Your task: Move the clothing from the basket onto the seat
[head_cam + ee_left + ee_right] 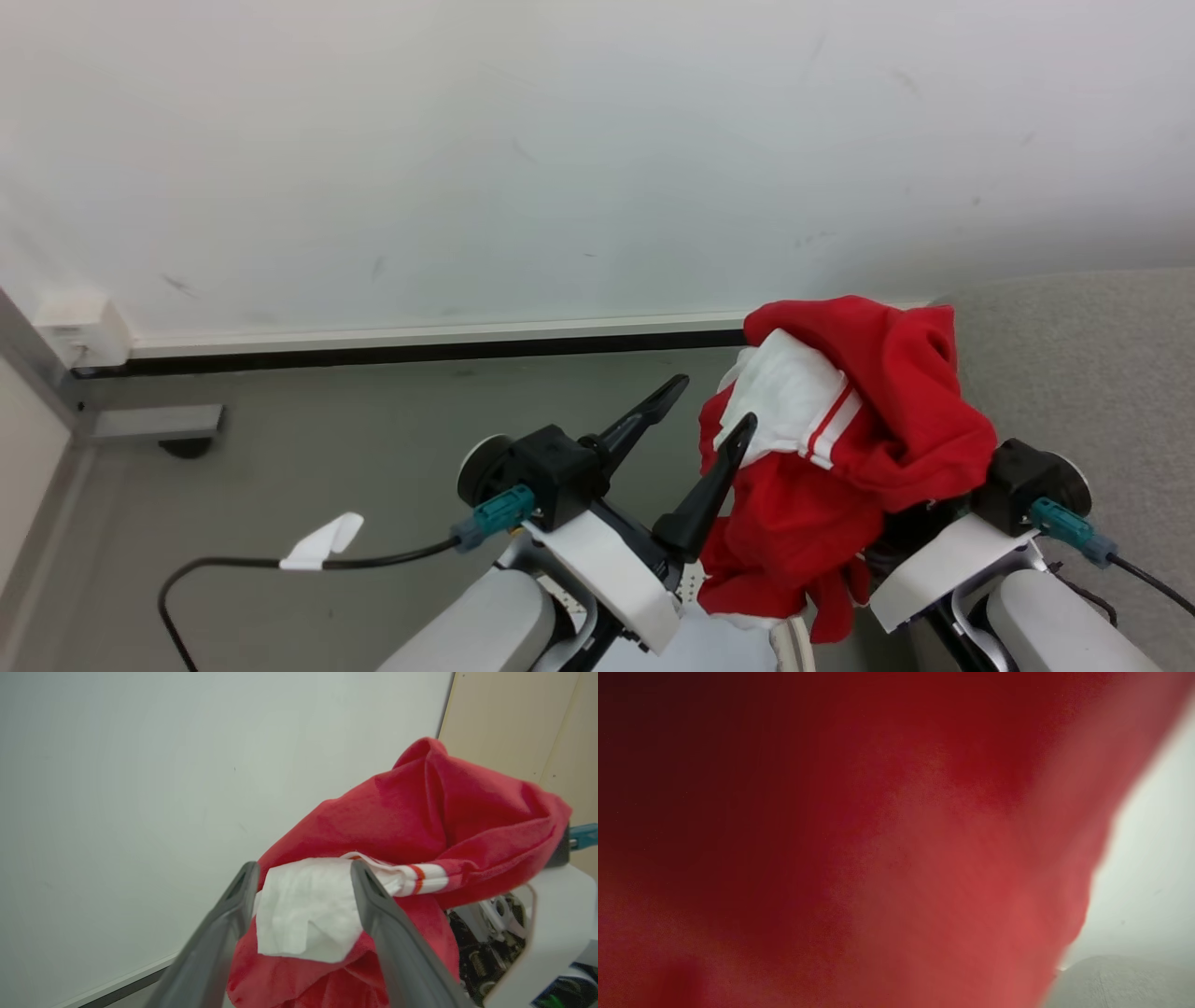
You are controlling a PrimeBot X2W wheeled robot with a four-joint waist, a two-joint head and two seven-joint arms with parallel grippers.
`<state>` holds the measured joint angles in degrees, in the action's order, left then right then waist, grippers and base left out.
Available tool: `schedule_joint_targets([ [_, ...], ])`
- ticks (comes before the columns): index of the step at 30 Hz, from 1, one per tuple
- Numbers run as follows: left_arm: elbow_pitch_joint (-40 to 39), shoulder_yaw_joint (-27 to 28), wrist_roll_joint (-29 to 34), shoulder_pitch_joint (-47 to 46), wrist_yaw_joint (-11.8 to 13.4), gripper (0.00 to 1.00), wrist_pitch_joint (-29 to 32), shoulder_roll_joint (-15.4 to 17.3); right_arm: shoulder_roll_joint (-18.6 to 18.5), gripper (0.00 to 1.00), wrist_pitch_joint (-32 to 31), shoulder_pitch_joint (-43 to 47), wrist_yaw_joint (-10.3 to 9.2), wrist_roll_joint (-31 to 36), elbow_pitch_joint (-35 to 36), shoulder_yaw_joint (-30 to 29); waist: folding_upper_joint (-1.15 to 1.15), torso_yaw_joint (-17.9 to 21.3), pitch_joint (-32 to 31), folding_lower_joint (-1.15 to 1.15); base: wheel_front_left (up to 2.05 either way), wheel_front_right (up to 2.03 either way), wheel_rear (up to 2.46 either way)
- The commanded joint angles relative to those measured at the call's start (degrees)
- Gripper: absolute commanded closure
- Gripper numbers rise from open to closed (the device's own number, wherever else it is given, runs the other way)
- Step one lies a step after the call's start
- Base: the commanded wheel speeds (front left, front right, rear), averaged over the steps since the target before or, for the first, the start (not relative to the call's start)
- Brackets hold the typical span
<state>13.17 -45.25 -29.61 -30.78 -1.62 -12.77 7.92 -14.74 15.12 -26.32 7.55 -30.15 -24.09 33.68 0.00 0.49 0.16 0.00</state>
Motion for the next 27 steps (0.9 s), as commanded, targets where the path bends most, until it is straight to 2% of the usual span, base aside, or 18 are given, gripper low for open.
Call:
schedule_joint_targets([
  [1,-0.1,0.1,0.0,0.5,0.0,0.0,-0.7,0.4,-0.8,1.0,0.0,0.6,-0.12,1.0,1.0,-1.3,0.0,2.1,1.0,0.0,0.0,0.0,0.0],
  [15,1.4,-0.7,1.1,0.6,-0.3,0.0,-1.6,0.1,-4.2,1.0,0.0,3.3,-0.12,3.5,6.0,-11.1,0.0,13.0,3.0,0.0,0.0,0.0,0.0],
  [27,2.9,-1.1,1.5,0.4,-0.7,0.0,-1.9,0.4,-4.7,1.0,0.0,4.8,-0.12,4.3,9.1,-14.6,0.0,21.5,4.7,0.0,0.0,0.0,0.0],
])
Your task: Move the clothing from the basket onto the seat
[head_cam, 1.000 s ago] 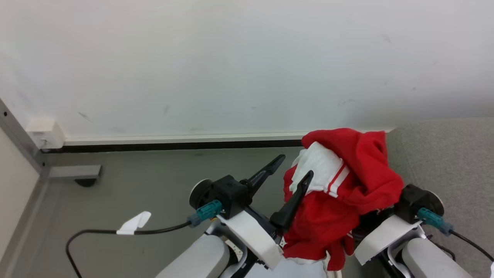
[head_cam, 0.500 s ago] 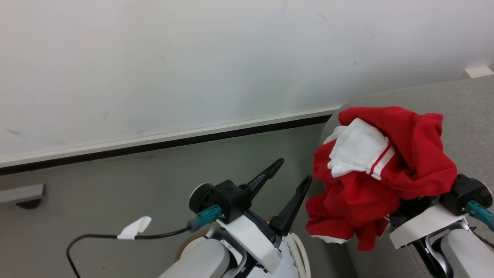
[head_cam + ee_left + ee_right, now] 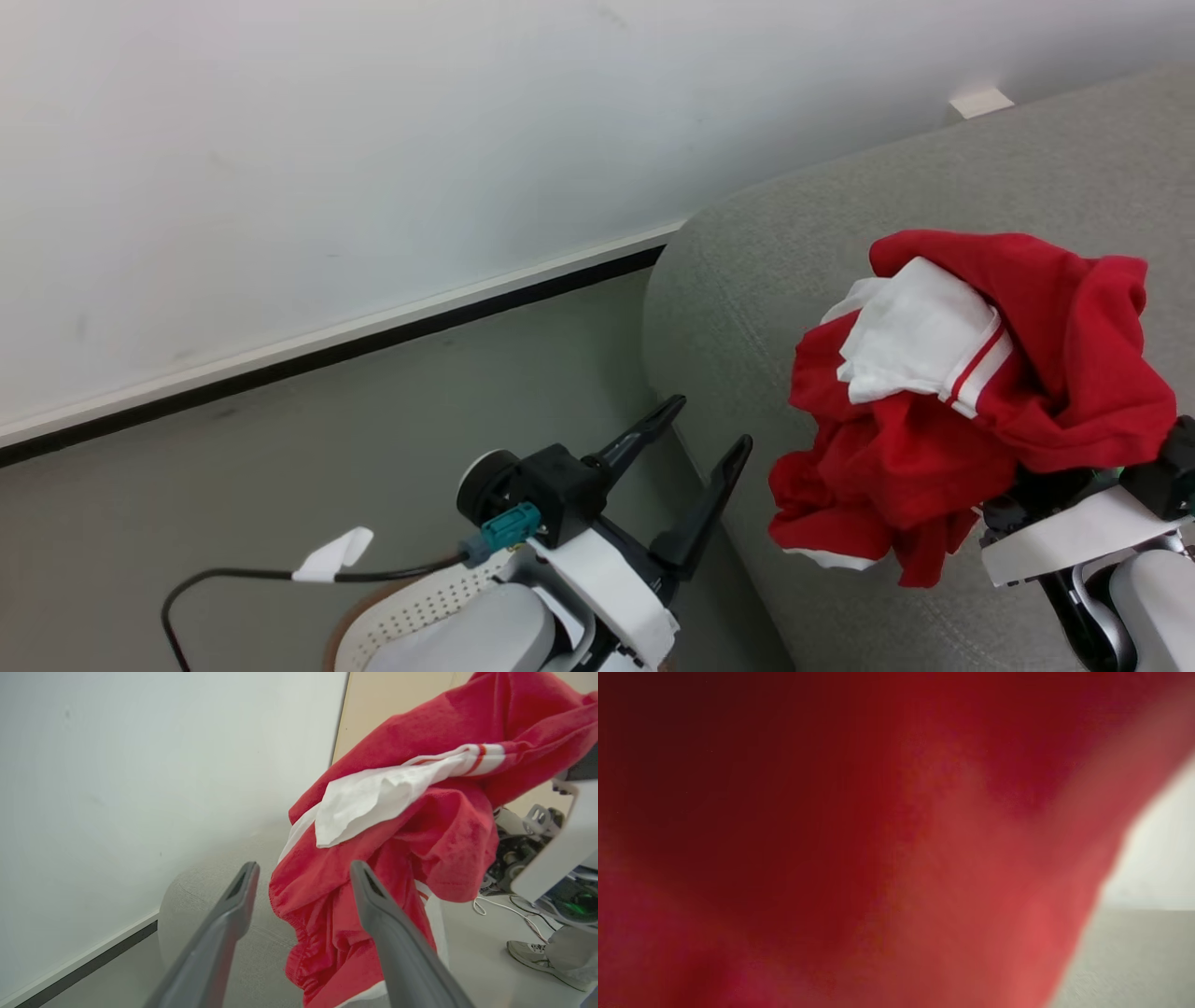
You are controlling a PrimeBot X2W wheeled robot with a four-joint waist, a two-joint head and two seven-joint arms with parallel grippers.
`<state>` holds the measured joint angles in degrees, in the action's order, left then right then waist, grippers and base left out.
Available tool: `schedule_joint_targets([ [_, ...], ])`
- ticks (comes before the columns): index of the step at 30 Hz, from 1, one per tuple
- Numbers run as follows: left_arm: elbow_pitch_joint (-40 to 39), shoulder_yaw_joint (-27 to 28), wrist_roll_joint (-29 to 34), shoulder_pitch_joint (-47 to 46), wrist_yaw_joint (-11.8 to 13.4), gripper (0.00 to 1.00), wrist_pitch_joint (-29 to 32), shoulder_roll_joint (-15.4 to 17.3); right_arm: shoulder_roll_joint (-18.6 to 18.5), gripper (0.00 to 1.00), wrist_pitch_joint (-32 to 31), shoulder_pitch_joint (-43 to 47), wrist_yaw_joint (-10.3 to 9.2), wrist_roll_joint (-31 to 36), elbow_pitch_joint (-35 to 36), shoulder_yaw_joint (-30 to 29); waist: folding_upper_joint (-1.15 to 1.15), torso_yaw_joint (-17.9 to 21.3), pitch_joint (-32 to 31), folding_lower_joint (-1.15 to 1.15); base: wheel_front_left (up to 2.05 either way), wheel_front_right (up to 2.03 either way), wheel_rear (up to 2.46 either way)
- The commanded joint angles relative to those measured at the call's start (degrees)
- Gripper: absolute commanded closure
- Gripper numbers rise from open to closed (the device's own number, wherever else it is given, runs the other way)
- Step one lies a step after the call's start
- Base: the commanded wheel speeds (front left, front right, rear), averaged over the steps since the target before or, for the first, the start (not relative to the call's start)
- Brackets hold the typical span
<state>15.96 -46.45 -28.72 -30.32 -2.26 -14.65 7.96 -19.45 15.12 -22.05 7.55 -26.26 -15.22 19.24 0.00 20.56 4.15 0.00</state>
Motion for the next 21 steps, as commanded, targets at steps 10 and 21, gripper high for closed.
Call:
schedule_joint_targets([
  [10,1.4,0.1,1.5,0.7,-0.6,0.0,-0.5,-0.2,-0.3,1.0,0.0,1.1,-0.12,0.6,1.4,-1.4,0.0,5.2,0.9,0.0,0.0,0.0,0.0],
  [21,1.0,0.6,2.4,0.6,-1.4,0.0,-0.5,-0.8,-1.8,1.0,0.0,-1.5,-0.12,-1.2,1.7,-1.2,0.0,4.5,1.7,0.0,0.0,0.0,0.0],
])
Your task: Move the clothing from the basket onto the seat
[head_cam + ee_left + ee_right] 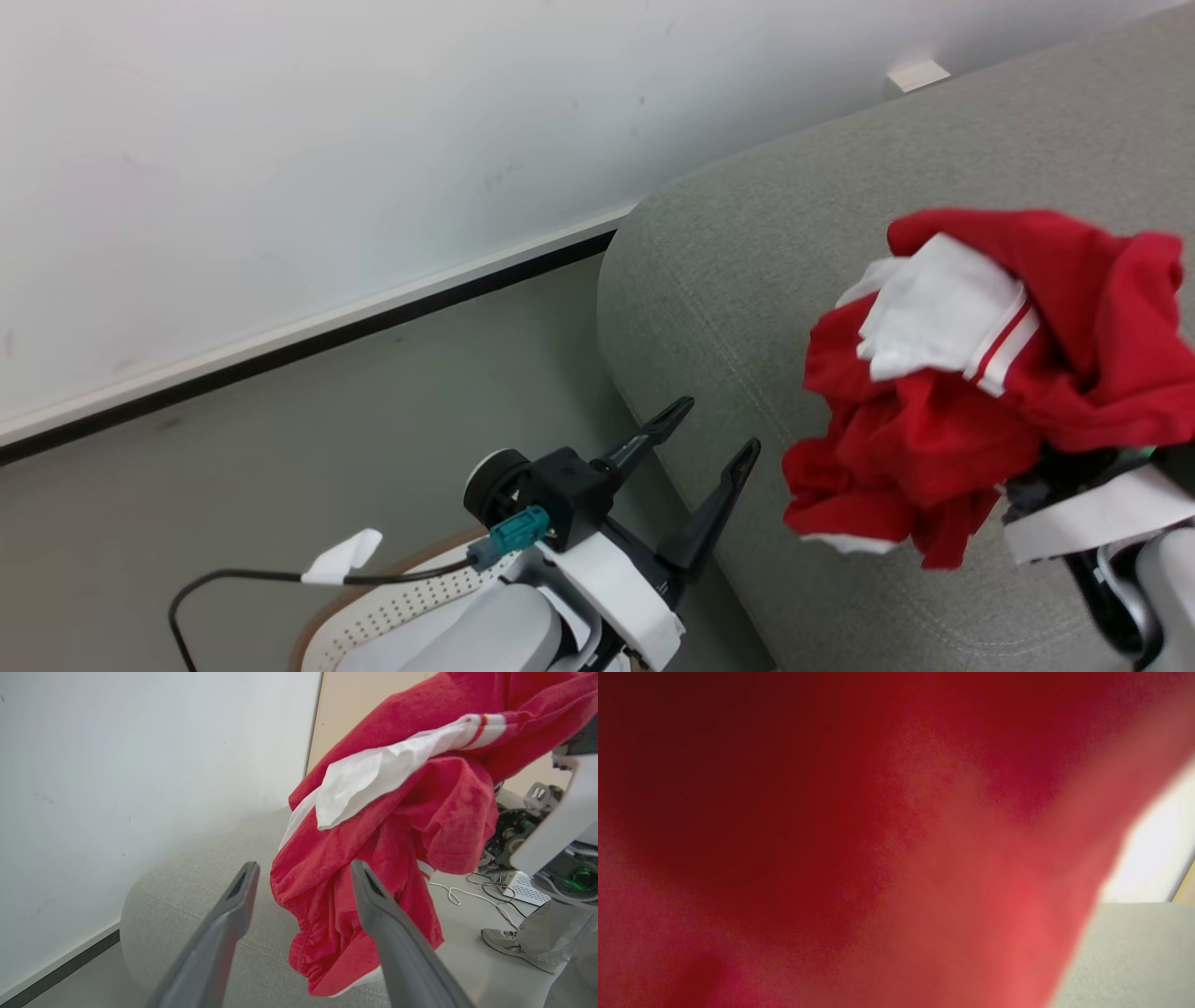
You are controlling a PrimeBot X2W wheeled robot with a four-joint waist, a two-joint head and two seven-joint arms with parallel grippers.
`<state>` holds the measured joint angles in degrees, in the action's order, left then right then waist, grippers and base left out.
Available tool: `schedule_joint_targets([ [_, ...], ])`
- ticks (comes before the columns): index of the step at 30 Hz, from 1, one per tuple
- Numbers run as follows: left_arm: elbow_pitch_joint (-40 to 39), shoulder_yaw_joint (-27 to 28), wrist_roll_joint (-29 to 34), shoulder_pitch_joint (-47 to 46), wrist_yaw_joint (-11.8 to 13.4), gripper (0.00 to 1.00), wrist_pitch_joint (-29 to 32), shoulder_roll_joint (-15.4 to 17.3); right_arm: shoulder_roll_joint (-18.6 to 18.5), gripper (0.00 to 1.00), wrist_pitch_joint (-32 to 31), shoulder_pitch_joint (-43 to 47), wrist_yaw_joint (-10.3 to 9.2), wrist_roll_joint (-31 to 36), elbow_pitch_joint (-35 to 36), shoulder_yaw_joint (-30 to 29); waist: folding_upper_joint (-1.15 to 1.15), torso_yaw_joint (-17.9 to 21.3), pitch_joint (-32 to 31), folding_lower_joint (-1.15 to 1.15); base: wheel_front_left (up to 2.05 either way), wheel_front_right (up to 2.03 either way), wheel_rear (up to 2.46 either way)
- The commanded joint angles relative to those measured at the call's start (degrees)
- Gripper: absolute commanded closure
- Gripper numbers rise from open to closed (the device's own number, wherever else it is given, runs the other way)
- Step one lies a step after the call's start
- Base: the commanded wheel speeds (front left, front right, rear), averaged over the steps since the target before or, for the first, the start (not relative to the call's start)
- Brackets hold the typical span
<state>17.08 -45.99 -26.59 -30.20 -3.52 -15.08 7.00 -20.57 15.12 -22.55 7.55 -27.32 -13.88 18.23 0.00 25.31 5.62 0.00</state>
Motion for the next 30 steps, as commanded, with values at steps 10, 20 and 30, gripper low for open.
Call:
schedule_joint_targets([
  [10,0.3,0.1,2.0,-1.9,-0.5,0.0,-0.1,0.7,-8.4,1.0,0.0,-14.2,-0.12,-1.3,-0.6,2.9,0.0,-3.4,6.0,0.0,0.0,0.0,0.0],
  [20,0.0,-0.9,3.4,-6.1,-0.9,0.0,1.0,0.7,-17.3,1.0,0.0,-30.2,-0.12,-7.7,-10.2,4.6,0.0,-9.0,14.8,0.0,0.0,0.0,0.0],
  [30,-2.2,0.0,5.2,-10.8,0.5,0.0,2.8,2.5,-25.0,1.0,0.0,-36.8,-0.12,-10.0,-25.1,8.8,0.0,-16.6,24.1,0.0,0.0,0.0,0.0],
])
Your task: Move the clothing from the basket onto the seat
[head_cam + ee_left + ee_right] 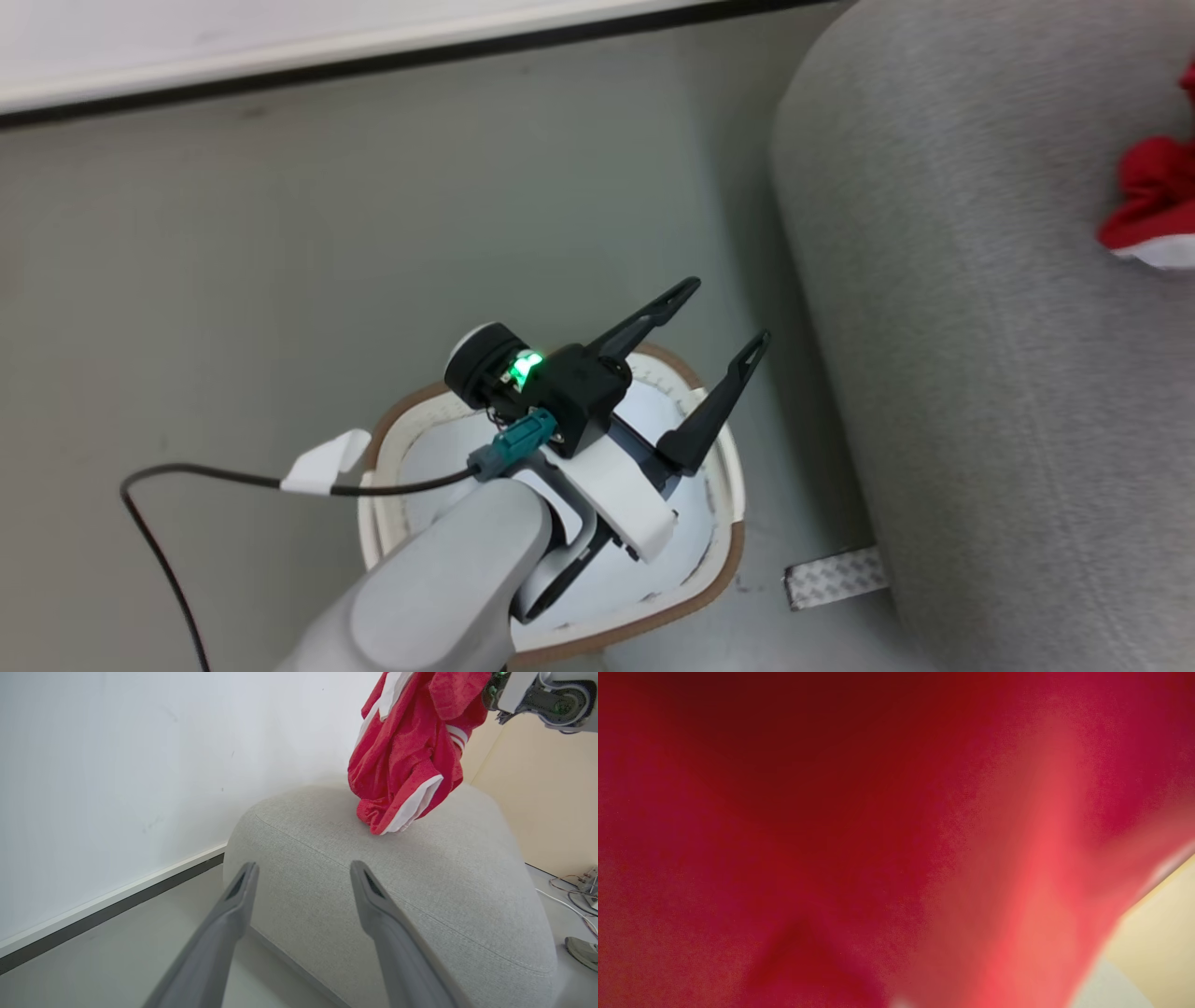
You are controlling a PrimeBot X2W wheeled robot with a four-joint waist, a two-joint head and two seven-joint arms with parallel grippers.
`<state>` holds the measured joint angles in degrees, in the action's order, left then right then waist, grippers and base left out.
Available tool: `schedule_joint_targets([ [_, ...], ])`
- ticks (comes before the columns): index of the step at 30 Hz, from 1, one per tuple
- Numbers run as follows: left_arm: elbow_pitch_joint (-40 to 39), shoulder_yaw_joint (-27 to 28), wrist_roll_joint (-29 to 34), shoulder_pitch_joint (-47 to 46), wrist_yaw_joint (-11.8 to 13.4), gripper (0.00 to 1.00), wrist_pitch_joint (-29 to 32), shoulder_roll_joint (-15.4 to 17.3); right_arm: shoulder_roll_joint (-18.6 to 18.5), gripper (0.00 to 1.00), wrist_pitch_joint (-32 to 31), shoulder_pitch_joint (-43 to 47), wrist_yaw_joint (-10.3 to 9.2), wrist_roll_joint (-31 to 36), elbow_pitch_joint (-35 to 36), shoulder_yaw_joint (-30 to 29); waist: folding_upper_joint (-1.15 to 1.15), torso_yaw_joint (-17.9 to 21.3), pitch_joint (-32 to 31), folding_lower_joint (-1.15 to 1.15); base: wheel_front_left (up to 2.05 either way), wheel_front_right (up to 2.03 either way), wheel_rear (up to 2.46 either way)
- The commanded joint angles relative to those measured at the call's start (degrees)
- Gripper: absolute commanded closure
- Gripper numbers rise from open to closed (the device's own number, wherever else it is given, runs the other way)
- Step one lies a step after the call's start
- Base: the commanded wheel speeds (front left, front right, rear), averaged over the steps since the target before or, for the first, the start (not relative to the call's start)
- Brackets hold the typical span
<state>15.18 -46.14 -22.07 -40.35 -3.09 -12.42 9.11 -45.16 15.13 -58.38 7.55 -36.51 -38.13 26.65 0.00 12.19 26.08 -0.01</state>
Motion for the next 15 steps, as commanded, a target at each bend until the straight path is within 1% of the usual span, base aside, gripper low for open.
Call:
schedule_joint_targets([
  [1,-0.6,0.2,0.7,-0.9,0.3,0.0,0.2,0.4,-0.9,1.0,-0.1,-1.2,-0.13,-1.2,-2.8,1.2,0.0,-4.1,4.4,0.01,0.0,0.0,0.0],
  [3,-0.9,0.3,0.8,-1.2,0.5,0.0,0.4,0.5,-1.3,1.0,-0.9,-1.7,-0.13,-2.0,-6.4,2.7,0.0,-4.9,5.5,0.01,0.0,0.0,0.0],
  [5,-1.1,0.1,0.8,-1.4,0.6,0.0,0.3,0.3,-1.4,1.0,-3.4,-1.8,-0.13,-3.6,-9.7,4.5,0.0,-5.6,6.4,0.01,0.0,0.0,0.0],
  [9,-0.9,-0.2,0.9,-1.8,0.7,0.0,-0.1,-0.1,-1.4,1.0,-10.0,-2.6,-0.13,-7.2,-15.3,7.3,0.0,-6.4,7.7,0.01,0.0,0.0,0.0],
  [13,-0.4,-0.2,0.8,-1.9,0.8,0.0,-0.4,-0.1,-0.4,0.99,-17.5,-2.3,-0.13,-10.2,-18.4,10.3,0.0,-6.4,8.1,0.01,0.0,0.0,0.0],
  [15,-0.2,-0.2,0.6,-2.0,0.9,0.0,-0.5,-0.2,-0.5,0.89,-19.7,-2.9,-0.13,-11.6,-18.3,11.7,0.0,-6.2,8.1,0.01,0.0,0.0,0.0],
])
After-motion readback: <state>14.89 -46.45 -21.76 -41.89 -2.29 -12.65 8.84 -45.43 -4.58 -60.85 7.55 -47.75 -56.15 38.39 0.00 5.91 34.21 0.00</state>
